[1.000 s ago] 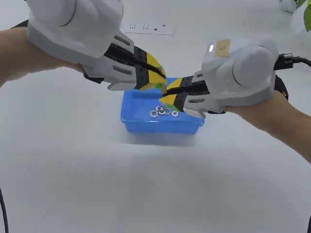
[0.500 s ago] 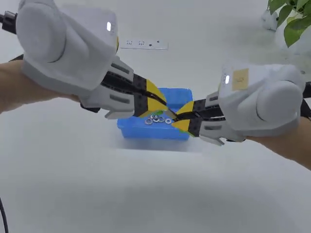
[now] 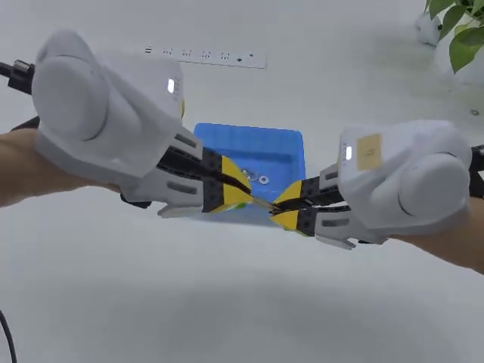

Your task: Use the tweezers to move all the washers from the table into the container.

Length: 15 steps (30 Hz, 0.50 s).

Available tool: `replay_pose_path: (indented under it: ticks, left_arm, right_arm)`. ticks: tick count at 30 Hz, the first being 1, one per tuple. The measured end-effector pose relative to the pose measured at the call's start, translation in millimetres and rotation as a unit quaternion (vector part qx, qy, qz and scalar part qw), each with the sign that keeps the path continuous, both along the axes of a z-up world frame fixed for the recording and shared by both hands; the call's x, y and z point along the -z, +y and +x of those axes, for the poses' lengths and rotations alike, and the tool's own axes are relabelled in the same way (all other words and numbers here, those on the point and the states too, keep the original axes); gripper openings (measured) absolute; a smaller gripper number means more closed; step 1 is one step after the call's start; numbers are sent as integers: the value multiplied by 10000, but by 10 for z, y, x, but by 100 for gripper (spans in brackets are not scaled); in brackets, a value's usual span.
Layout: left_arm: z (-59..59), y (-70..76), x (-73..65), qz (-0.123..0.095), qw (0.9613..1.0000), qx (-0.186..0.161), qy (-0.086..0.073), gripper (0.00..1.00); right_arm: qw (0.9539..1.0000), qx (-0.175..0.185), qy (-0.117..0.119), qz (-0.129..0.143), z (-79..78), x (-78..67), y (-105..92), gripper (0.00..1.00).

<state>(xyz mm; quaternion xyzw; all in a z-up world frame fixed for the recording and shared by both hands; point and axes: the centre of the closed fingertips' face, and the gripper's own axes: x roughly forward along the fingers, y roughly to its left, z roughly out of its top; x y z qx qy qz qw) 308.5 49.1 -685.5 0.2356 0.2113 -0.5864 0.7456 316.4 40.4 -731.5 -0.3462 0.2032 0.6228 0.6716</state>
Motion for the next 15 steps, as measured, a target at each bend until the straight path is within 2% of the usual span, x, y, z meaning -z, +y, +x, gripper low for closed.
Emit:
replay_pose_path:
  ticks: [5, 12, 14, 15]
  left_arm:
    - [32, 27, 163, 170, 9997, 9, 153, 7]
    - [103, 51, 385, 221, 9991, -54, 348, 7]
    - [112, 55, 495, 343, 9987, -68, 377, 7]
    - [132, 82, 579, 493, 9980, -110, 376, 5]
  right_arm:
    - [9998, -85, 81, -138, 15, 152, 16, 7]
    - [9993, -48, 248, -290, 72, 312, -9, 7]
    - [9988, -62, 301, -380, 72, 382, -22, 7]
    - [9986, -63, 346, -392, 71, 412, -22, 7]
